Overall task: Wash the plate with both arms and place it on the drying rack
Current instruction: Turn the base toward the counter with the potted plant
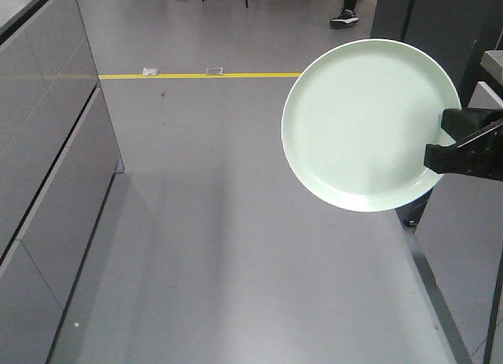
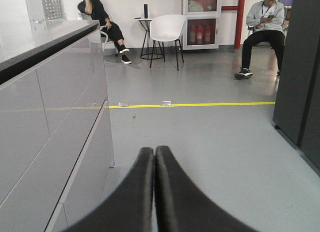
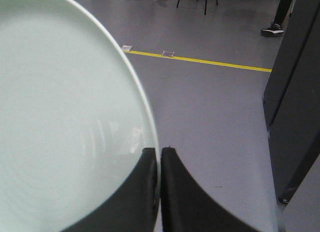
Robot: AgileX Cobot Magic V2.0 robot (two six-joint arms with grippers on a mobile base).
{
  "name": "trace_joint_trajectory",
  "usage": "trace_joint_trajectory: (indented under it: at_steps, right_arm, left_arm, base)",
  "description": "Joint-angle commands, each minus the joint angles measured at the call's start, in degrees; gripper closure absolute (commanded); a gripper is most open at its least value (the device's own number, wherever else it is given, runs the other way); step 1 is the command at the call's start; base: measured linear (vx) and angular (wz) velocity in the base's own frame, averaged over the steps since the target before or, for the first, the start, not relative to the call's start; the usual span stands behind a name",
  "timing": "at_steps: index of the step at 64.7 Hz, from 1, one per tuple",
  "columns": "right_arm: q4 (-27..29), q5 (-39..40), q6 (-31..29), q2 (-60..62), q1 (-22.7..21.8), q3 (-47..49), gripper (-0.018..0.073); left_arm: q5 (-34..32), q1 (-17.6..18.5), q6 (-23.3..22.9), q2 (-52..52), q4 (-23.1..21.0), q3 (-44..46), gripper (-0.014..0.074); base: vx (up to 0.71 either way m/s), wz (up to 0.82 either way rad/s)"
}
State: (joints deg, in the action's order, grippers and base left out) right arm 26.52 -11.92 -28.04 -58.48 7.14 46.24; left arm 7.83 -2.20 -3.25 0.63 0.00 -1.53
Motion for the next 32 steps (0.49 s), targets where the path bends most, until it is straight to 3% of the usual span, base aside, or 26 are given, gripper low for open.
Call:
trace_joint_trajectory:
  at_steps: [1,32]
  right_arm:
    - [0.54,4.23,-0.44,0.98,-0.17,1.58,0.0564]
    - [0.54,4.23,-0.44,0.98,-0.17,1.58,0.0564]
  left_arm:
    - [-4.17,-0.04,-0.62,0.93,-0.37,-0.87,0.0602]
    - [-4.17,-0.04,-0.62,0.93,-0.37,-0.87,0.0602]
  base:
    - [0.10,0.01]
    - [0.10,-0.03]
